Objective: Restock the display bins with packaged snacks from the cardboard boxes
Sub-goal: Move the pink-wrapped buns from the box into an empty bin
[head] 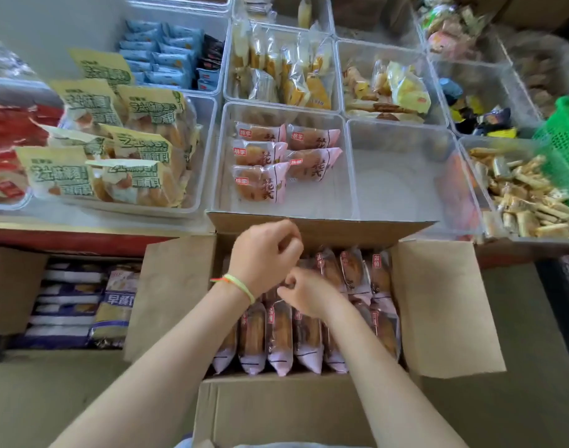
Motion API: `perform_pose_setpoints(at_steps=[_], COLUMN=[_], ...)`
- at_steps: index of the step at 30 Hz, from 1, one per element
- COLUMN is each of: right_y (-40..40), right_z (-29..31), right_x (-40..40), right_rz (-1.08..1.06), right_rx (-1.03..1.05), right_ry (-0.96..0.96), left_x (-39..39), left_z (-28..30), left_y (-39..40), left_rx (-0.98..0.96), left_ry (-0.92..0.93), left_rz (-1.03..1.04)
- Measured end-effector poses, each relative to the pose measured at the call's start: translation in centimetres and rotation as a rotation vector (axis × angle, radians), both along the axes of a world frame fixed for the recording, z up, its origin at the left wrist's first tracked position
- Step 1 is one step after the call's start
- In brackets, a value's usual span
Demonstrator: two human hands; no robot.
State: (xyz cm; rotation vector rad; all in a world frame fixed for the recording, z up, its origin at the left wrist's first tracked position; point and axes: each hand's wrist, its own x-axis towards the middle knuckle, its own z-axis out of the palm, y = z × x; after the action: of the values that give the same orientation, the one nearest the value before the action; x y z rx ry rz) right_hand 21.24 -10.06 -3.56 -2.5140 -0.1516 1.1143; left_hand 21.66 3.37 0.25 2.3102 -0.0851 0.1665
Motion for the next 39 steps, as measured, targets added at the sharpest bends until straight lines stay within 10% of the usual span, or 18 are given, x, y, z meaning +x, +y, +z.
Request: perform_pose_setpoints(at_steps=[13, 19, 25, 31, 39], right_y=[-0.2, -2.4, -1.7, -1.8, -1.2], right_z=[-2.9, 4.6, 7.6, 10.0, 14.1], right_x=[-5.5, -3.6, -2.9, -1.0, 9.9], right_rz=[-0.34, -0.579, -0.76, -0.504, -0.509], right_rx=[0.196, 0.742, 0.952, 0.956, 0.593], right_ry=[-0.089, -0.064, -0.032, 0.021, -0.634], left_x=[-6.1, -6.1, -5.2, -2.7, 6.5], left_z=[-4.5, -2.7, 0.5, 3.1, 4.5], left_y=[2.3, 2.4, 1.6, 1.2, 4.0], left_rx=[-0.014, -0.614, -0.997, -0.91, -0.201], left_ry=[0.456, 0.671, 0.563, 0.386, 0.257], left_rz=[-0.02, 0.192, -0.059, 0.055, 0.24])
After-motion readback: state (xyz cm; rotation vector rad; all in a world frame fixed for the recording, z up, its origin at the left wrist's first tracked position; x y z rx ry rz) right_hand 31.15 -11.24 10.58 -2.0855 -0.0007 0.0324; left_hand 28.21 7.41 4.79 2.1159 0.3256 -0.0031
